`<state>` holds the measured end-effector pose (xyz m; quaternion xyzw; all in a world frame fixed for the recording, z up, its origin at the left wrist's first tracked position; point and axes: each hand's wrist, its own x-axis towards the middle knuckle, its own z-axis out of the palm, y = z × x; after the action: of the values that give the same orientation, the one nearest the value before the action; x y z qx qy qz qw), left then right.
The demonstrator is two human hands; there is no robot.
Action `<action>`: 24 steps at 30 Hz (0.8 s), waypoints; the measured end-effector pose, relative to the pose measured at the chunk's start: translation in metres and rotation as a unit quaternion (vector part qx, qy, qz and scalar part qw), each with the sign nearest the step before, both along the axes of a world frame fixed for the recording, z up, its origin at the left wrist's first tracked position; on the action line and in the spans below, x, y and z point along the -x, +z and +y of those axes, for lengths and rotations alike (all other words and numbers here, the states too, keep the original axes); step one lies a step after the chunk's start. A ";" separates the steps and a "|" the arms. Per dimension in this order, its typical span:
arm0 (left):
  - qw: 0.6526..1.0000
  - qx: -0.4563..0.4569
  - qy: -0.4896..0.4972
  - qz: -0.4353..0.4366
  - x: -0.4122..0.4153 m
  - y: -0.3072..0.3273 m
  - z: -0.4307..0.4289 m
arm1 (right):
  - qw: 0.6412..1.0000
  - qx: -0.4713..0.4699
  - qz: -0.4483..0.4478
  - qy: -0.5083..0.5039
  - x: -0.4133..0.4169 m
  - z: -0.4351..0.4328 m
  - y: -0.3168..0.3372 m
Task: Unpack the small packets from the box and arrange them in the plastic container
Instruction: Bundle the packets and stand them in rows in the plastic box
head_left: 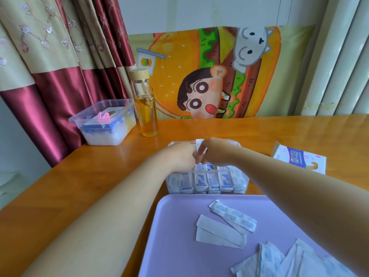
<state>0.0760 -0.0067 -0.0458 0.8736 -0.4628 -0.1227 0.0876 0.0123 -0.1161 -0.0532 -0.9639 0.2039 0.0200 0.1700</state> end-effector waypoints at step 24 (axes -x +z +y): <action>0.981 -0.024 -0.155 -0.117 0.104 -0.063 0.083 | 0.987 -0.036 0.152 -0.039 0.114 0.031 -0.040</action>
<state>-0.0280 0.0765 -0.1092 0.8012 -0.5969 -0.0427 -0.0083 -0.1019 -0.0853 -0.0933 -0.9343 0.2643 0.1664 0.1721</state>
